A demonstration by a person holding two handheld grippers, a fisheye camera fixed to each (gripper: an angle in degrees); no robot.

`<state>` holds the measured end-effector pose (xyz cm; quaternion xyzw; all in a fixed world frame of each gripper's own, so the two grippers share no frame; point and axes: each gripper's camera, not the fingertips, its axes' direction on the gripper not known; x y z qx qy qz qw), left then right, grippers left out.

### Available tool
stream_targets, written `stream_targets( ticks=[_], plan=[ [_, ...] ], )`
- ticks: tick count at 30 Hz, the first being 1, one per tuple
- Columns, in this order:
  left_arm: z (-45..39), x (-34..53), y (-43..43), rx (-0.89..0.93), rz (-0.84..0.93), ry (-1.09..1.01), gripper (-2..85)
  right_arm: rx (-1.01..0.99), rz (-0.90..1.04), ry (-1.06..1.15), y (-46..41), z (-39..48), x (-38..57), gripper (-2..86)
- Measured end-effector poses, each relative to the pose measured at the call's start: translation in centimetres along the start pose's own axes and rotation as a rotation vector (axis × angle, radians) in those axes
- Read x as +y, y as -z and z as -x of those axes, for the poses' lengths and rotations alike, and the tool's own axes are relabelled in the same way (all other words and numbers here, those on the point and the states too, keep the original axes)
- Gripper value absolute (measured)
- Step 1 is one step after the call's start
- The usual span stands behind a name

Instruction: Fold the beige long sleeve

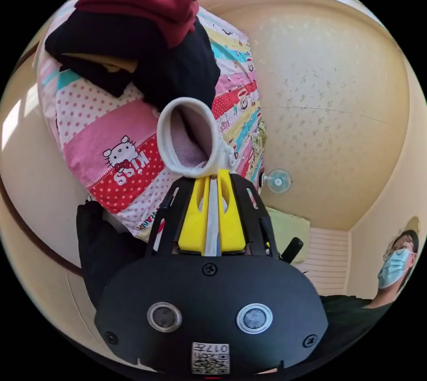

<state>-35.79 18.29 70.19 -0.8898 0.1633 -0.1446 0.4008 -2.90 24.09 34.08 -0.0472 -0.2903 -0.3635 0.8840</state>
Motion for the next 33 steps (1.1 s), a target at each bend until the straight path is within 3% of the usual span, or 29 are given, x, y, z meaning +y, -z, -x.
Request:
stream_targets(
  ticks=[5,9,11,13,17,21,24,26,28,33],
  plan=[
    [-3.6,0.5,0.2,-0.005,-0.031,-0.089,3.2,0.106,0.023,0.499,-7.5,9.3,-9.0,9.8],
    [-4.3,1.4,2.7,-0.065,-0.153,-0.159,4.2,0.214,0.079,0.608,-12.4,11.2,-12.2,4.4],
    [-4.2,2.6,5.1,-0.043,-0.275,-0.194,5.6,0.141,-0.008,0.471,-10.9,8.3,-15.0,3.8],
    [-4.1,2.9,5.4,-0.083,-0.253,-0.226,5.5,-0.008,-0.115,0.288,-7.7,3.8,-16.5,3.8],
    [-2.4,3.3,1.0,-0.151,-0.048,-0.240,5.7,-0.267,-0.490,-0.094,0.7,-10.7,-12.5,3.9],
    [-0.1,4.7,-7.2,-0.153,0.194,-0.266,8.0,-0.204,-0.675,-0.371,3.5,-23.2,-3.4,4.1],
    [1.8,6.6,-15.4,-0.134,0.407,-0.292,9.9,0.021,-0.577,-0.662,1.4,-32.5,4.9,4.9],
    [3.3,8.5,-21.3,-0.193,0.556,-0.301,11.3,0.057,-0.309,-0.900,-1.7,-38.6,11.2,7.2],
    [4.3,9.9,-24.5,-0.245,0.628,-0.297,13.5,0.048,-0.239,-0.922,-1.5,-39.3,15.3,8.7],
    [6.2,13.1,-29.3,-0.429,0.744,-0.303,14.5,0.320,-0.092,-0.861,4.0,-32.9,23.7,12.0]
  ],
)
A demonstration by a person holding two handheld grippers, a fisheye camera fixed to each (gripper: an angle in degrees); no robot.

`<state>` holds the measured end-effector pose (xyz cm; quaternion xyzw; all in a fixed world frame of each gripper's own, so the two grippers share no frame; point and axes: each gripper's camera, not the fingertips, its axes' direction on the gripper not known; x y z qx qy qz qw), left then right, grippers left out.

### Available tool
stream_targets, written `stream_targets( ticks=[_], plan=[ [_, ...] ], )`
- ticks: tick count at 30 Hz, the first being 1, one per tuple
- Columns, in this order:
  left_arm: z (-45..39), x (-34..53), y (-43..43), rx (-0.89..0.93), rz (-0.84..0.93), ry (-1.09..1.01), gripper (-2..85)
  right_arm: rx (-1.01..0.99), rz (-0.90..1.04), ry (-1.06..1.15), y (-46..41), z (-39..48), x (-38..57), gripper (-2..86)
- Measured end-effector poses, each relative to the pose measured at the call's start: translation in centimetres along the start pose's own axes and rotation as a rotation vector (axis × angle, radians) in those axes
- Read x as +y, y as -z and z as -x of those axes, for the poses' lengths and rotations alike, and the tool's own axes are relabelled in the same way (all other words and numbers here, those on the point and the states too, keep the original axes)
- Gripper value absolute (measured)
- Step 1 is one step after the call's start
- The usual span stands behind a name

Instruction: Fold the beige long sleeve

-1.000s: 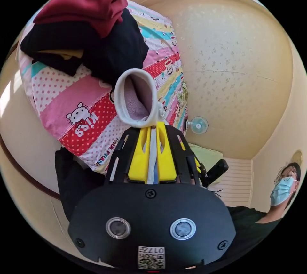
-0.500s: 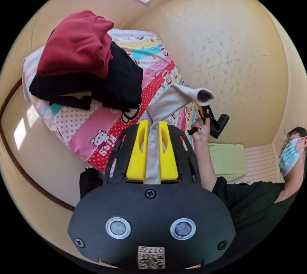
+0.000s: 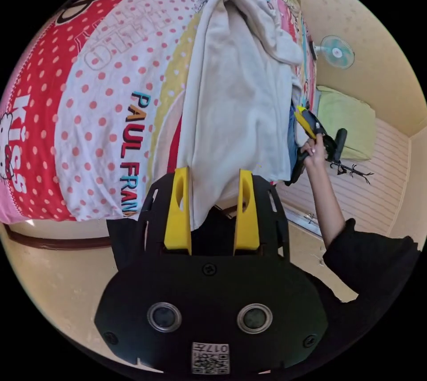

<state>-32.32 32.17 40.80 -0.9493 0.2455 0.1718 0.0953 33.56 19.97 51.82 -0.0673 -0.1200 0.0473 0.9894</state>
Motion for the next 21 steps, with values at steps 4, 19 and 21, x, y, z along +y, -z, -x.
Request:
stream_targets(
  ticks=[4,19,21],
  plan=[
    [0.0,-0.4,-0.7,-0.118,0.039,-0.002,7.3,0.101,0.343,-0.013,-1.3,-4.0,7.2,10.7],
    [6.6,6.2,6.5,0.061,-0.112,0.132,-0.6,-0.328,0.010,-0.455,6.0,-15.8,7.2,8.8],
    [6.5,6.2,6.0,0.111,-0.132,0.159,0.0,-0.407,-0.189,-0.602,6.5,-19.3,6.7,9.5]
  ],
)
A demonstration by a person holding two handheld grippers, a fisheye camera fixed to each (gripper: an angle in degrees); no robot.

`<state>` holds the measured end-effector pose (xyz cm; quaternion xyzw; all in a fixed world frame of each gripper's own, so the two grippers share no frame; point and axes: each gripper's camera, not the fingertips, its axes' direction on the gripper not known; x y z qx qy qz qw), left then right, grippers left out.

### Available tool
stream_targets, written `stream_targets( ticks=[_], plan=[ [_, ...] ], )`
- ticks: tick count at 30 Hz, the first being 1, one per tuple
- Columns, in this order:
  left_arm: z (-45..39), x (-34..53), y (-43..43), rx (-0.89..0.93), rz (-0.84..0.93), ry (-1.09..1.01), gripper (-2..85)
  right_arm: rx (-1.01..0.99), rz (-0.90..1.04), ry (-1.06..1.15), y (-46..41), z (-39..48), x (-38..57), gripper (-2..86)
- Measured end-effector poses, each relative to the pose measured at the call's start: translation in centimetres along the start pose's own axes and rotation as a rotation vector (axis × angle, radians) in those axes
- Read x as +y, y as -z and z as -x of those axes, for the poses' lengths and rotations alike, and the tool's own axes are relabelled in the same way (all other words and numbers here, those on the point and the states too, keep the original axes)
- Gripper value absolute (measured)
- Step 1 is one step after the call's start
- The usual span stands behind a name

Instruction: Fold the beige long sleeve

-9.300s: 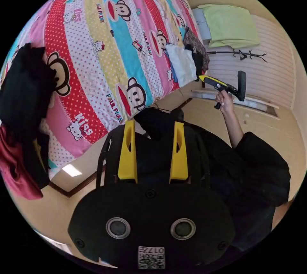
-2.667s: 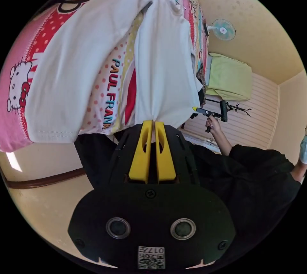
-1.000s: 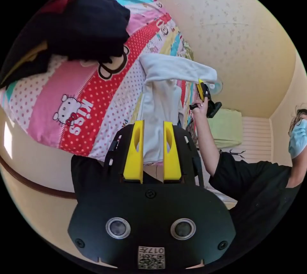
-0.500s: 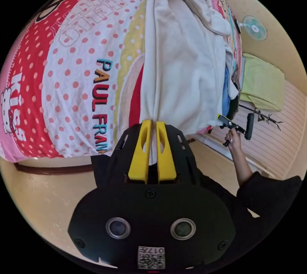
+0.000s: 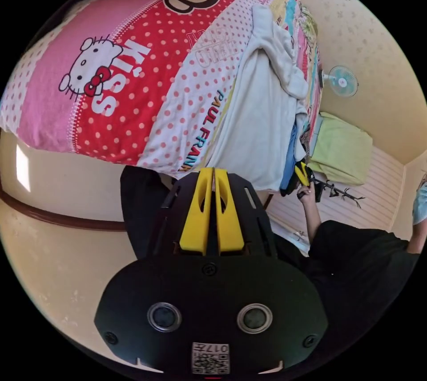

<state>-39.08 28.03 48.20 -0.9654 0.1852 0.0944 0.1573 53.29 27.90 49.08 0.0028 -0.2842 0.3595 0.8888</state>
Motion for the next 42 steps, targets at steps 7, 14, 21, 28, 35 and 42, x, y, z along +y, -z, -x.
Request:
stream_targets(
  ticks=[7,14,21,28,35,42],
  plan=[
    [-4.0,-0.4,-3.1,0.081,0.056,-0.089,3.9,0.071,-0.205,-0.354,-0.1,-5.3,-6.7,6.6],
    [-4.4,-0.5,-2.5,0.166,0.029,-0.093,3.9,0.083,-0.155,-0.472,2.2,-4.7,-5.3,11.4],
    [-2.9,-0.9,-0.1,0.186,-0.003,-0.070,4.0,0.137,-0.195,-0.480,0.9,-6.5,-6.7,8.9],
    [-1.0,-1.3,2.9,0.242,-0.037,-0.052,3.6,0.315,-0.359,-0.052,7.6,3.2,-9.1,4.3],
    [-1.1,-2.4,4.0,0.256,0.013,-0.125,6.5,0.092,-0.470,0.454,4.6,21.2,-5.6,3.8],
    [-0.3,-3.5,4.8,0.178,0.059,-0.142,10.0,-0.285,-0.014,0.876,-14.1,35.5,6.2,4.9]
  ],
)
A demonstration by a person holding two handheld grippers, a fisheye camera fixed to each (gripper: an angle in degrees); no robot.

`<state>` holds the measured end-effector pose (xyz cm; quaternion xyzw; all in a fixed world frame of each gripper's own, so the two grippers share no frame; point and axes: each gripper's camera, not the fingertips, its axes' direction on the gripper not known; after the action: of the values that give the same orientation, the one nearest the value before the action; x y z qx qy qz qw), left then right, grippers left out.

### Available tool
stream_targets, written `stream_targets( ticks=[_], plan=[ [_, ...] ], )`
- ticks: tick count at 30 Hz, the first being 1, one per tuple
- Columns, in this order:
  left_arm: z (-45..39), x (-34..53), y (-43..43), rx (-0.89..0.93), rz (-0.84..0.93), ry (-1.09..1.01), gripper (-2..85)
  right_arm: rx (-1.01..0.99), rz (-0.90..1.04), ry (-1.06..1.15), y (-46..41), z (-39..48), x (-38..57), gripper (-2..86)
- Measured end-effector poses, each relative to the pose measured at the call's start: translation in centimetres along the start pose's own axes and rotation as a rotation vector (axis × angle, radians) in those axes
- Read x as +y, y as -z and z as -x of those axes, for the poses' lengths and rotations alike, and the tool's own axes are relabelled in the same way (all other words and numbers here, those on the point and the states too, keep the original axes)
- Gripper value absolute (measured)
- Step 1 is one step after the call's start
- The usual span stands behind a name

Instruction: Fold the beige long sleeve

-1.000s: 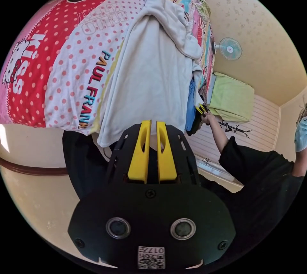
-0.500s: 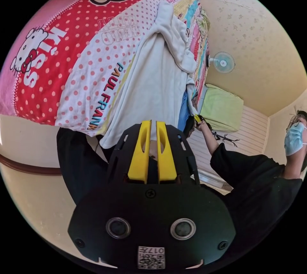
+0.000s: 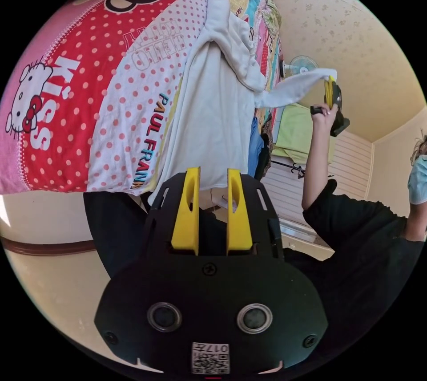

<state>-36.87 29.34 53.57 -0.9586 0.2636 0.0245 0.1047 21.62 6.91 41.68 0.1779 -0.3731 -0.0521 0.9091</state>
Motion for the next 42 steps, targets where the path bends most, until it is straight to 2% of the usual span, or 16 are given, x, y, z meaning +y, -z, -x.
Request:
stream_targets(
  ticks=[2,4,9,11,14,19,22,23,24,26,31,33,34,35,38,42],
  plan=[
    [0.4,-0.4,0.6,0.001,0.006,0.004,11.5,-0.031,0.249,-0.001,-6.7,1.0,3.3,7.0],
    [0.6,-0.6,1.1,-0.008,0.013,-0.008,12.4,-0.010,0.301,-0.019,-6.9,0.6,5.6,9.1],
    [1.6,-1.0,1.1,-0.120,0.112,-0.039,14.1,0.297,0.350,-0.214,1.6,-5.2,10.0,11.4],
    [2.7,-1.5,-0.3,-0.064,0.209,-0.048,16.4,0.457,0.490,-0.321,5.6,-8.3,11.9,12.8],
    [4.5,-2.4,-2.8,-0.052,0.309,-0.028,18.2,0.587,0.716,-0.427,8.3,-11.1,14.6,14.8],
    [5.0,-3.8,-4.5,-0.107,0.360,-0.019,16.1,0.465,1.027,-0.602,7.3,-14.3,20.8,14.7],
    [4.8,-3.2,-4.3,-0.080,0.377,-0.015,11.7,0.399,1.067,-0.596,6.4,-14.4,23.5,9.5],
    [4.7,-2.8,-4.1,-0.107,0.379,-0.008,7.1,0.348,1.047,-0.592,6.4,-14.3,23.8,5.4],
    [4.5,-2.6,-3.9,-0.101,0.368,-0.019,4.8,0.340,1.033,-0.598,6.7,-14.3,23.8,5.1],
    [3.3,-1.9,-2.4,0.040,0.363,-0.080,2.5,0.265,0.960,-0.562,8.5,-13.4,22.9,4.4],
    [1.1,1.3,3.2,0.089,0.393,-0.105,0.5,0.036,0.841,-0.587,15.3,-10.7,22.3,3.6],
    [0.7,2.8,4.4,0.159,0.438,-0.073,0.4,-0.019,0.881,-0.622,17.1,-9.7,23.1,3.4],
    [0.7,3.6,5.0,0.268,0.433,-0.039,0.4,-0.087,0.844,-0.665,18.1,-9.3,23.4,3.2],
    [0.6,4.1,5.7,0.382,0.369,-0.009,0.4,-0.206,0.721,-0.692,19.0,-9.2,22.9,3.1],
    [-0.8,2.2,7.5,0.550,0.180,-0.028,0.7,-0.404,0.385,-0.631,18.6,-9.8,19.3,2.8],
    [-4.7,-5.0,9.4,0.593,0.024,-0.234,1.5,-0.468,0.177,-0.516,13.4,-12.8,13.3,2.9]
  ],
)
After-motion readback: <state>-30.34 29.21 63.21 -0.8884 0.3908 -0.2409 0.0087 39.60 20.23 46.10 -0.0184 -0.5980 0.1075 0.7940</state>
